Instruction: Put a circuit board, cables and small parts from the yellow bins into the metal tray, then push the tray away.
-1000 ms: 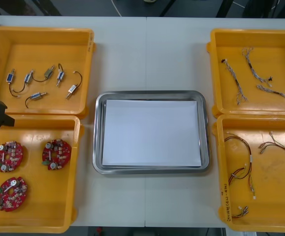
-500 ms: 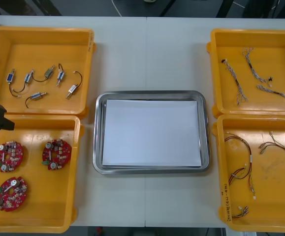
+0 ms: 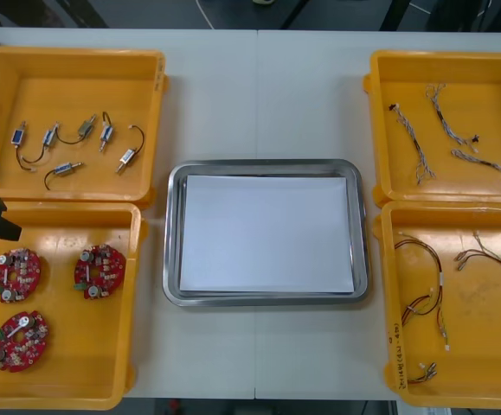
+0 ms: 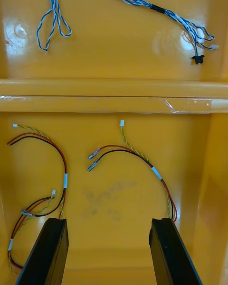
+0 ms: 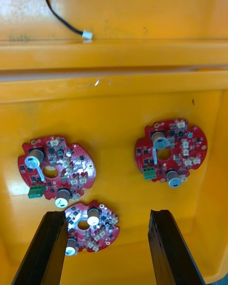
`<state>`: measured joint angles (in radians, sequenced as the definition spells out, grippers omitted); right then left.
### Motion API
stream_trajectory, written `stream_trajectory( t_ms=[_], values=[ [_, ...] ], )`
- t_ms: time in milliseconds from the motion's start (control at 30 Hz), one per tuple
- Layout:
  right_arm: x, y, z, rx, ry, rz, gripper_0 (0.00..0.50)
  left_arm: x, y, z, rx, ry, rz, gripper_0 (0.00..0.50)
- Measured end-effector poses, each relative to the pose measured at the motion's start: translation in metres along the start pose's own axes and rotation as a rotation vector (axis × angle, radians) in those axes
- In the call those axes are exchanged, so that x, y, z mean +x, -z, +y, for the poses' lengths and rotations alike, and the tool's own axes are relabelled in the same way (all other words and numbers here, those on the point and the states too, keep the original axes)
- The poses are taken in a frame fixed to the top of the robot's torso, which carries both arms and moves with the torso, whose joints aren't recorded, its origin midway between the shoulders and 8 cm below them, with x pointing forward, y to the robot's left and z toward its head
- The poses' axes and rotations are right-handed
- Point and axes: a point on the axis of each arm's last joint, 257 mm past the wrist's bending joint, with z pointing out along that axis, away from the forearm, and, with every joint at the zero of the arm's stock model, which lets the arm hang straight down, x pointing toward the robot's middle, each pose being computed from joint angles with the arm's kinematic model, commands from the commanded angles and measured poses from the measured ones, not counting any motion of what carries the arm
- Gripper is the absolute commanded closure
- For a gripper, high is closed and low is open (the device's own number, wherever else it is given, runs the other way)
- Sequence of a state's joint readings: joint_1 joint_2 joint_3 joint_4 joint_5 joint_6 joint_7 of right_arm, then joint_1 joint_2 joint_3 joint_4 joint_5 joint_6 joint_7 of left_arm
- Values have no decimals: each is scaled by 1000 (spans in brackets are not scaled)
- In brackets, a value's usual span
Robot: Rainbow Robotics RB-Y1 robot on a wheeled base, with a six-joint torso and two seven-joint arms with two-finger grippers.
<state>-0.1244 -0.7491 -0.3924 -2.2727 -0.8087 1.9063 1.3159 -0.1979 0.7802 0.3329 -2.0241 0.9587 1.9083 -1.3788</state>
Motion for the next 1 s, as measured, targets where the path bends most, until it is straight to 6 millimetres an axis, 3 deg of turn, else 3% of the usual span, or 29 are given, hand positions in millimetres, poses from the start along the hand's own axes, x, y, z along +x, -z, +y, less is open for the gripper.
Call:
stream_trajectory(
  t_ms=[267,467,633,1000],
  values=[
    [-6,-9,-2,-15,188,-61,0,12,-5,14,-13,-92,-8,0],
    [1,-21,-4,-40,209,-61,0,18,-12,17,-4,-97,-29,0],
    [6,-28,-4,-56,323,-66,0,19,-19,23,0,-82,-68,0],
    [16,-52,-20,-83,241,-66,0,39,-41,29,-2,-80,-74,0]
  ],
)
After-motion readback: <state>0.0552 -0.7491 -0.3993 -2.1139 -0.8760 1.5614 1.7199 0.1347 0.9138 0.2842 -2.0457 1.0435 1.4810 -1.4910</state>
